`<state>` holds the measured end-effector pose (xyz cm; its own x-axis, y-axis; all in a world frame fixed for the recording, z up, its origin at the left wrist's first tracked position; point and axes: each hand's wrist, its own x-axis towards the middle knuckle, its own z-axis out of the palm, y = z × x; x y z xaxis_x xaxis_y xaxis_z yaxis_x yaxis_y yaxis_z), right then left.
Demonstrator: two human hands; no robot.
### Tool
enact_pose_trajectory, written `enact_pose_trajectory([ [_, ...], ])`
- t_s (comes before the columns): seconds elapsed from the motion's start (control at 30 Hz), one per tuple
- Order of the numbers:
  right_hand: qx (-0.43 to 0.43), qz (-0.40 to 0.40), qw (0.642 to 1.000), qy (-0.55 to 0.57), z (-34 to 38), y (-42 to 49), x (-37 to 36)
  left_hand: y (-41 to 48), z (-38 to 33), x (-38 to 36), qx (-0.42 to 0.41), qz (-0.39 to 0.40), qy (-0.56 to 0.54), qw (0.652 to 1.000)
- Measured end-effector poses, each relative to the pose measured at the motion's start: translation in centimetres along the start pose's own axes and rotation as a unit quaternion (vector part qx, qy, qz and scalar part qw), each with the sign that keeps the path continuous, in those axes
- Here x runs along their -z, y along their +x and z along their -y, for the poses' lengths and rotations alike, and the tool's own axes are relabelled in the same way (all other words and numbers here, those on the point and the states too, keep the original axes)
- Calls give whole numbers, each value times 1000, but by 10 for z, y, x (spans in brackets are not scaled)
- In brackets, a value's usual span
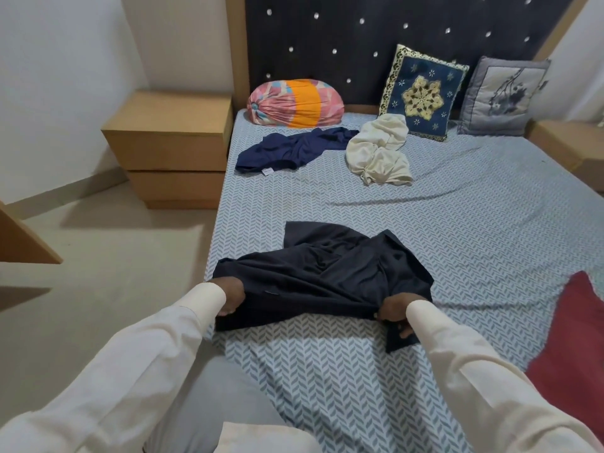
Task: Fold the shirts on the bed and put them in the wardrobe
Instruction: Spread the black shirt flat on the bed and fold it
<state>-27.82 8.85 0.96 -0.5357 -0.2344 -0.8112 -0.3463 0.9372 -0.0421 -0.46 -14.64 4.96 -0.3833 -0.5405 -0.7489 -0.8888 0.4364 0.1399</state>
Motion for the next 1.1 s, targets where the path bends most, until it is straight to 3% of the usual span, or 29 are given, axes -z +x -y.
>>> enact_pose_trajectory([
  [0.03,-11,5,1000,23,2,0,6,4,-1,8,15,18,-119,993],
  [0.1,-8,-12,988,153,12,3,23,14,-5,31,18,40,-358,933],
  [0.13,13,-18,966,256,19,2,33,18,-10,44,-4,34,-463,886],
  [0.2,79,-35,885,458,43,-2,69,22,-27,82,-76,3,-624,778],
  [0.27,165,-68,791,585,72,-16,112,13,-53,131,-158,-48,-706,689],
  [0.33,262,-126,714,637,101,-53,162,-7,-79,196,-234,-102,-729,635],
  [0.4,335,-206,669,631,119,-84,211,-31,-97,254,-292,-155,-736,590],
  [0.47,369,-295,650,595,126,-113,258,-56,-104,309,-342,-193,-724,568],
  [0.57,343,-428,686,479,126,-145,311,-86,-103,362,-367,-270,-668,589],
  [0.67,272,-563,724,292,118,-162,333,-92,-90,375,-341,-355,-587,642],
  [0.73,223,-602,742,193,111,-158,334,-83,-80,366,-323,-402,-523,678],
  [0.83,198,-613,754,128,100,-129,316,-53,-67,330,-269,-496,-398,723],
  [0.93,187,-614,765,60,88,-92,279,-18,-46,274,-198,-597,-168,759],
  [1.0,168,-582,795,11,79,-61,243,12,-26,230,-168,-584,-48,793],
  [1.1,126,-510,849,-54,62,-21,182,43,-3,151,-140,-485,72,860],
])
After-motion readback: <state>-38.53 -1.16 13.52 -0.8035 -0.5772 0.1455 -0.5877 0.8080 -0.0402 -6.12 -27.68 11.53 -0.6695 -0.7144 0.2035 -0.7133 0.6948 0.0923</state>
